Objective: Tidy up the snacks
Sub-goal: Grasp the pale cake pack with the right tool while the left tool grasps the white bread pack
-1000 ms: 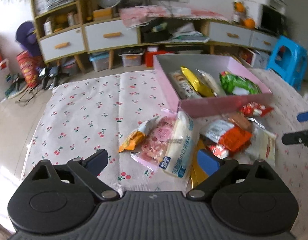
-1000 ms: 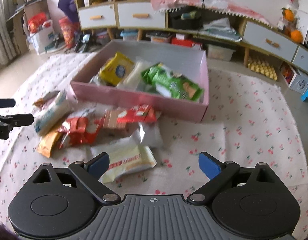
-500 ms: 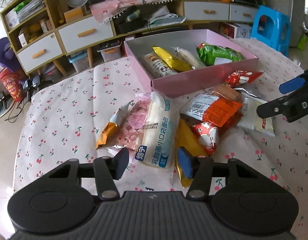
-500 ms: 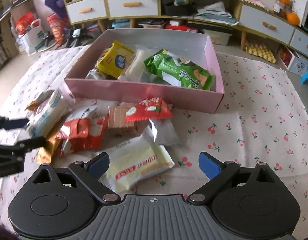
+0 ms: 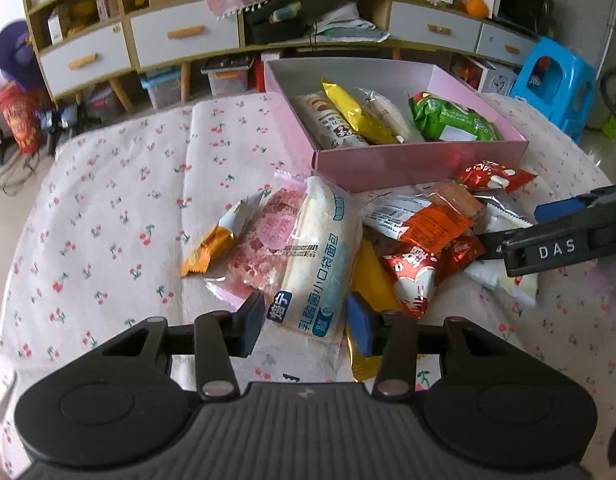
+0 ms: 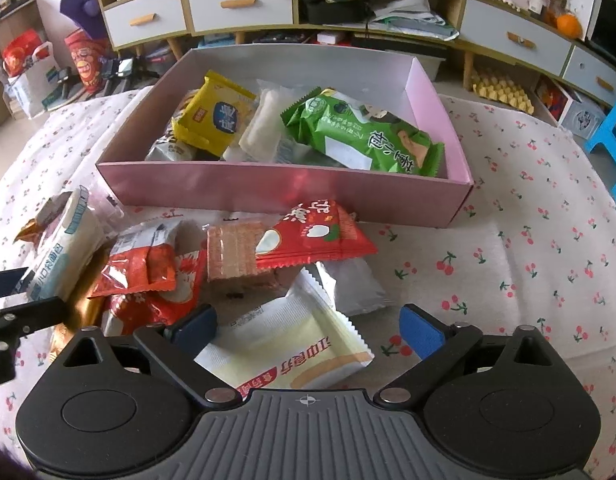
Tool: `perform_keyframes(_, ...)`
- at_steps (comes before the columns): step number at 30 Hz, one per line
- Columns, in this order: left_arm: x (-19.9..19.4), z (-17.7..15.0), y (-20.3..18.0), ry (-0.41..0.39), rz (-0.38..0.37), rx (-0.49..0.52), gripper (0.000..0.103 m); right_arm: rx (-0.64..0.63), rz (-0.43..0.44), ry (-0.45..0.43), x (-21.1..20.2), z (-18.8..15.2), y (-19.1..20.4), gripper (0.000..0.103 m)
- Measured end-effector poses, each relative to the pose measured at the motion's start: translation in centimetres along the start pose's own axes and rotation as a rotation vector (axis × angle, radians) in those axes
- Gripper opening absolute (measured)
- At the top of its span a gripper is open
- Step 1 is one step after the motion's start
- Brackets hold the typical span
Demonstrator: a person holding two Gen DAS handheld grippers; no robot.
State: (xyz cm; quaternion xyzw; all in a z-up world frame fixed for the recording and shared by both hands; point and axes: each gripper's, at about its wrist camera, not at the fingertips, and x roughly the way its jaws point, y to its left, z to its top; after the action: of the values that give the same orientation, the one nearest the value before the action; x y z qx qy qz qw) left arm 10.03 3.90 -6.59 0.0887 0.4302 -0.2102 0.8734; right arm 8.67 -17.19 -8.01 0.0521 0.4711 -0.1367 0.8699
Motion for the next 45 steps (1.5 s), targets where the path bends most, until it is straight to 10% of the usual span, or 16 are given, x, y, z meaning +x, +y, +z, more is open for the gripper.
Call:
perform_keyframes(14, -0.5, -0.5, 0.6, 0.211, -0.077, -0.043, 0.038, -0.161, -0.015, 0.088, -1.4, -1.3, -3.1, 0.1)
perform_keyframes(30, -0.4, -0.2, -1.9, 0.06, 0.055, 0.071, 0.049, 0.052, 0.092, 0.111, -2.5, -1.6, -5.5, 0.1)
perform_keyframes(45, -1.4, -0.8, 1.3, 0.187, 0.044, -0.019, 0.035, -0.047, 0.007, 0.135, -1.4, -2.6, -5.9, 0.098)
